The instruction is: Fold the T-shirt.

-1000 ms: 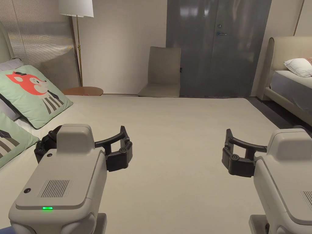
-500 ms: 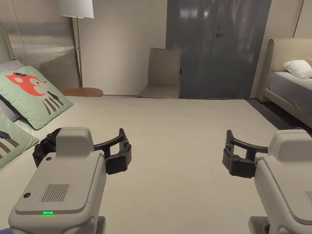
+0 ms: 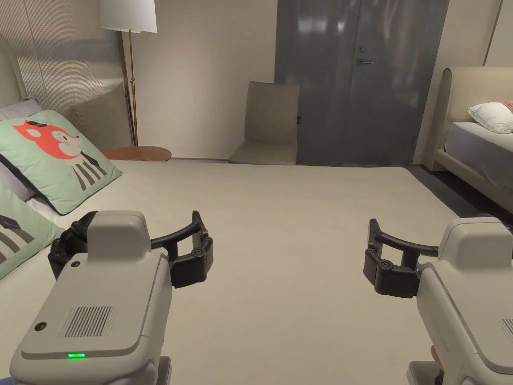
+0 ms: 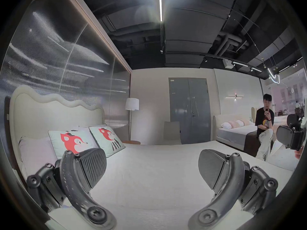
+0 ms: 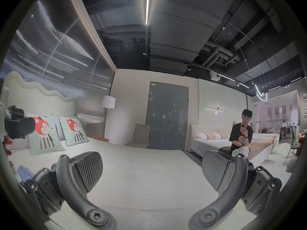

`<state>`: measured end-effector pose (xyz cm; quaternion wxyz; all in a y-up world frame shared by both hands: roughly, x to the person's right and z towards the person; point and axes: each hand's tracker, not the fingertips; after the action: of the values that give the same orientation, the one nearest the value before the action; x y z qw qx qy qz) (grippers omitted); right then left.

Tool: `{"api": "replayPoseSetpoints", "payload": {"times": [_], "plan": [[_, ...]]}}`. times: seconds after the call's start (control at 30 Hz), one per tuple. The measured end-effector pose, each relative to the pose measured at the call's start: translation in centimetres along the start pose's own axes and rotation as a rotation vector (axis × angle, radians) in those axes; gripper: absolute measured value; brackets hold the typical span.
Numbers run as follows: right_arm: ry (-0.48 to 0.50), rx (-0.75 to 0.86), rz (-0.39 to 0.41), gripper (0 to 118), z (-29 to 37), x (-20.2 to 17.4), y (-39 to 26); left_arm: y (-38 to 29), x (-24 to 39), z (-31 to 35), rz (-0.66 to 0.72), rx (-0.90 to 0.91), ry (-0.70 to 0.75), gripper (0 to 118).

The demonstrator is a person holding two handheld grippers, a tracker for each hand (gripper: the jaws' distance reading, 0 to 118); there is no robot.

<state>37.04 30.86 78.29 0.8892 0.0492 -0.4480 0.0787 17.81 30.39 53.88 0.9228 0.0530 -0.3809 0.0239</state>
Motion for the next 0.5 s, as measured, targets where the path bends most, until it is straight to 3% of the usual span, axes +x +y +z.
{"api": "replayPoseSetpoints", "payload": {"times": [0.5], "plan": [[0.007, -0.002, -0.005, 118, 0.08, -0.24, 0.04, -0.03, -0.18, 0.16, -0.001, -0.005, 0.002, 111]]}}
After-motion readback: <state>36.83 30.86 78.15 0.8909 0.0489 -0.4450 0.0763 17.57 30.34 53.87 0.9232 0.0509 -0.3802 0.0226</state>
